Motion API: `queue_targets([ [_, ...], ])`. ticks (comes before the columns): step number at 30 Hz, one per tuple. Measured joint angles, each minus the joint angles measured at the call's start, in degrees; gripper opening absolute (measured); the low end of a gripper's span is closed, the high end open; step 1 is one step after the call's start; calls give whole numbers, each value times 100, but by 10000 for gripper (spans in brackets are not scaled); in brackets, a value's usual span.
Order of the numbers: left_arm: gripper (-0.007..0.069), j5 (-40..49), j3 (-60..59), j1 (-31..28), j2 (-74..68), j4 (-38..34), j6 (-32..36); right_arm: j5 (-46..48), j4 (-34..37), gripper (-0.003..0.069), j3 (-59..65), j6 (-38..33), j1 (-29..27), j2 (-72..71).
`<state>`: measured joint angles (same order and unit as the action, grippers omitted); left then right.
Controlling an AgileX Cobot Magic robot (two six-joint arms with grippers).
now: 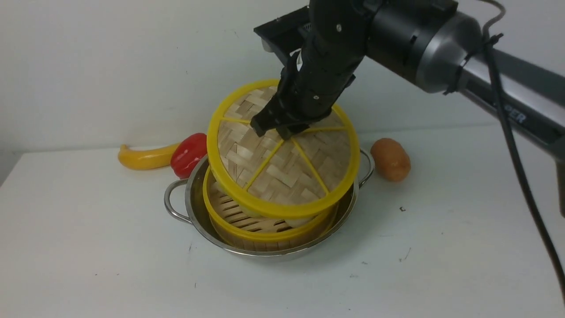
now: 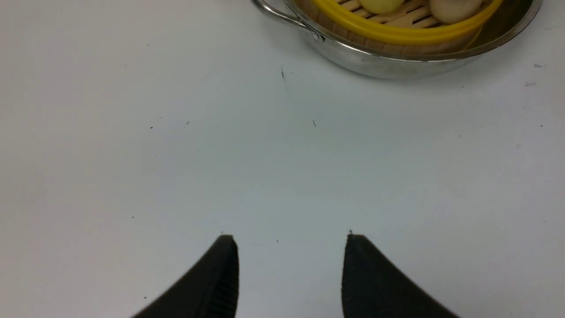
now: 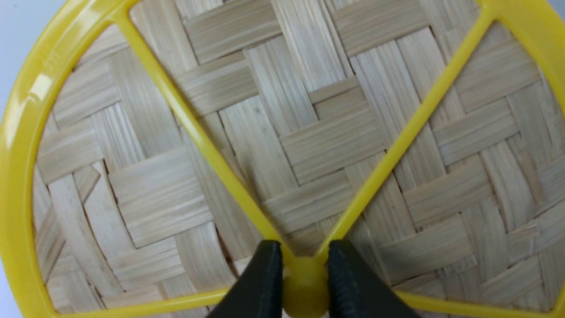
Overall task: Place the steamer in the pot on the white table, and put the lid on the steamer.
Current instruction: 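Place the bamboo steamer lid onto the steamer basket in the pot with the right gripper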
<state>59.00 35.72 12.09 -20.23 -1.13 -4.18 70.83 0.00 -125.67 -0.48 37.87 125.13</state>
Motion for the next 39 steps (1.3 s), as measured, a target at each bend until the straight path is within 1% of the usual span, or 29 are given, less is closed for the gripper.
queue_targets([
  [12, 310, 5, 0, 0, 0, 4, 0, 13, -126, 142, 0, -277, 0, 297],
  [27, 310, 5, 0, -5, 0, 4, 0, -24, 214, 141, -18, -621, 18, 541],
  [39, 310, 5, 0, -5, 0, 4, 0, -481, 266, 141, -18, -877, 116, 587],
])
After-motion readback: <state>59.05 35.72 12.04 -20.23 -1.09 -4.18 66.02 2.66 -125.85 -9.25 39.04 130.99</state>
